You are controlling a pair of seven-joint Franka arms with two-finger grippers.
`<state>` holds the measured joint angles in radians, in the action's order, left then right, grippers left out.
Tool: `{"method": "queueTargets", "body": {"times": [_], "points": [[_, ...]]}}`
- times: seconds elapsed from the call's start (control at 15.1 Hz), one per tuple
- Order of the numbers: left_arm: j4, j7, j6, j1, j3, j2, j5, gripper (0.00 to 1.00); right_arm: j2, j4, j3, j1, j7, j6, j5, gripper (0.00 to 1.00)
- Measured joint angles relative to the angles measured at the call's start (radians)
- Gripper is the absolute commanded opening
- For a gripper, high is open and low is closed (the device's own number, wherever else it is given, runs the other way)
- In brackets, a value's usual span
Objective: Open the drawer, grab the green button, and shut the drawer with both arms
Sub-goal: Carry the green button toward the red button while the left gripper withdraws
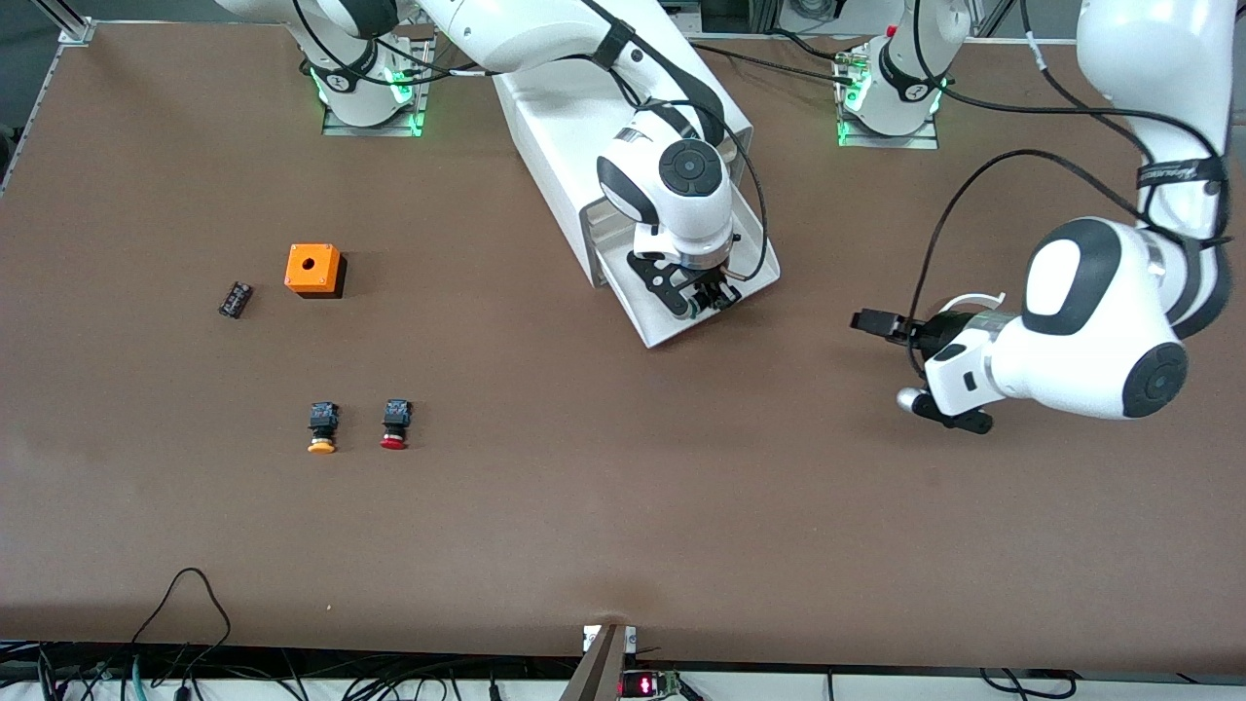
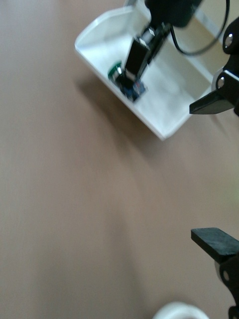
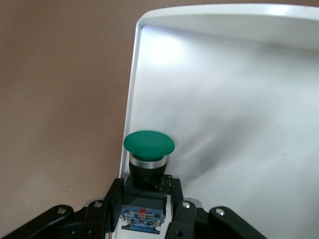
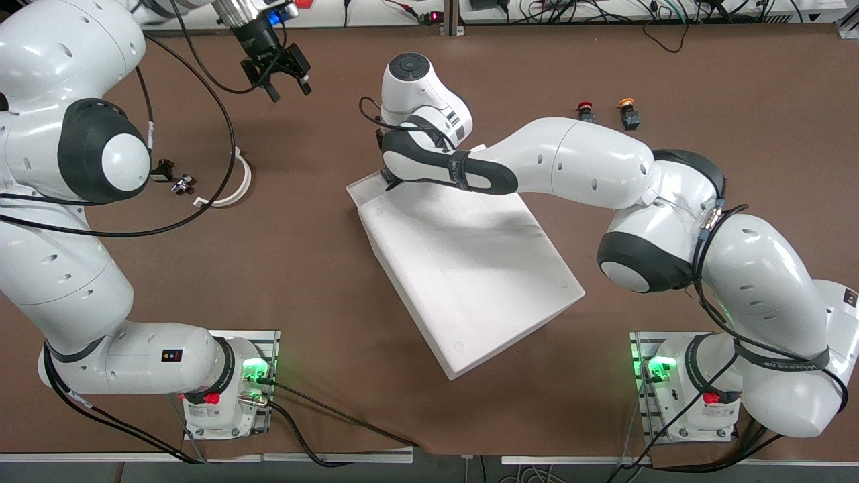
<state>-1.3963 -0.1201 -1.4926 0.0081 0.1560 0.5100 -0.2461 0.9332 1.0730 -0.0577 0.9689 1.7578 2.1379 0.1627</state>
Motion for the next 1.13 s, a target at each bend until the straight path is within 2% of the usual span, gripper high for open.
{"method": "queueTargets", "body": {"times": [0.27, 0.46, 0.73, 1.13], "points": [[0.054, 0.009, 0.02, -0.017, 0.001, -0.024, 0.184, 1.0, -0.005, -0.035, -0.006, -0.003, -0.01, -0.063, 0.0, 0.0], [0.103, 0.009, 0.02, -0.022, 0.016, -0.034, 0.305, 1.0, -0.038, -0.075, -0.018, -0.029, -0.121, -0.112, 0.0, 0.0], [0.152, 0.011, 0.019, -0.043, 0.026, -0.044, 0.354, 1.0, -0.112, -0.082, -0.032, -0.125, -0.426, -0.217, -0.001, 0.0], [0.203, 0.027, 0.012, -0.048, 0.027, -0.053, 0.354, 1.0, -0.203, -0.08, -0.035, -0.348, -1.004, -0.43, 0.001, 0.0]]}}
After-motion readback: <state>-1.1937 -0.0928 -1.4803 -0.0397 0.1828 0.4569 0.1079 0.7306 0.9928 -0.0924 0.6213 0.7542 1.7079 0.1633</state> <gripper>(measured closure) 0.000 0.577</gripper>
